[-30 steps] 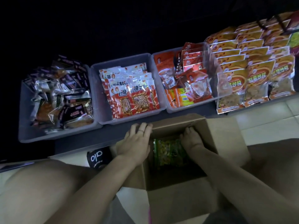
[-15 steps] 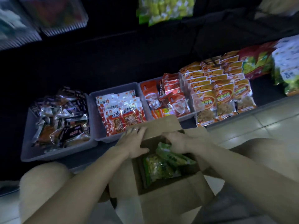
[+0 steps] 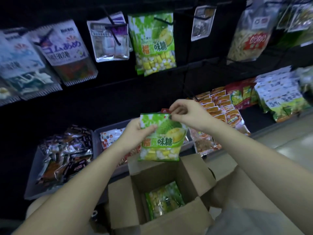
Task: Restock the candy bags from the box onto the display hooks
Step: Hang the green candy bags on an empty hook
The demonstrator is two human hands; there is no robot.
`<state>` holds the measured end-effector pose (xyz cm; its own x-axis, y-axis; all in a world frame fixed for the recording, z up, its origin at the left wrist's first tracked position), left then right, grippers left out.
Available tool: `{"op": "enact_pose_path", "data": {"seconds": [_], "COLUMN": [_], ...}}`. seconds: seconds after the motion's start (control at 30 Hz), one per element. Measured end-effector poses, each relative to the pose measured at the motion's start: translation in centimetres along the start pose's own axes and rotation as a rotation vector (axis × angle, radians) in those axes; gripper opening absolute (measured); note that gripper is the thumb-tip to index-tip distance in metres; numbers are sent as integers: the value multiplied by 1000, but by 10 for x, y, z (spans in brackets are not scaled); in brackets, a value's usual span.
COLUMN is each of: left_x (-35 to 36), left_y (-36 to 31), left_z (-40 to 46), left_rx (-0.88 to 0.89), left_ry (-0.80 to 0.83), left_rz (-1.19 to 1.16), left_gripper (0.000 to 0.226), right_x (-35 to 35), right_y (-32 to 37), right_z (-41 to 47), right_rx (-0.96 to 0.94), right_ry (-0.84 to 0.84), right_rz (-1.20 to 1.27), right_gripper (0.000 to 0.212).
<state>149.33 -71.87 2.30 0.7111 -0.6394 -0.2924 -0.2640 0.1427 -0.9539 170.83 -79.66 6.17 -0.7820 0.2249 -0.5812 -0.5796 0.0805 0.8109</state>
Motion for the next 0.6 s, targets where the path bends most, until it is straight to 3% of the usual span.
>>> {"op": "enact_pose_path", "data": {"seconds": [0.1,0.27,0.33,0.6], "left_x": [-15,-19,-18,-15], "left_y": [-29,-74,-93,-163], "left_z": [4,20,29,76], "left_rx": [59,137,165,219], "left_ry": [-116,-231,-249,-276], "left_rz": [-29,-104,-134,-196], "left_gripper": [12,9,6,7], "right_x": [-20,-29,-34,-83], "right_y": [-3,15,28,69], "right_z": [2,10,19,65], "right_rx": [7,52,55,30], "right_ry": [-208,-119,-158,-422], "right_rz": [82,542,686,753], "right_gripper": [9,7,6,18]}}
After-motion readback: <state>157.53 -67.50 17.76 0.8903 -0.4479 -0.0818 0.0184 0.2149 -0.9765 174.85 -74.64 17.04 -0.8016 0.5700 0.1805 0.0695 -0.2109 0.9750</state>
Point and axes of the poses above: each hand's wrist, its own z-axis towards the middle knuckle, its own x-axis out of the palm, y = z × x, the point moved 1 cm from there along z, towards the middle knuckle
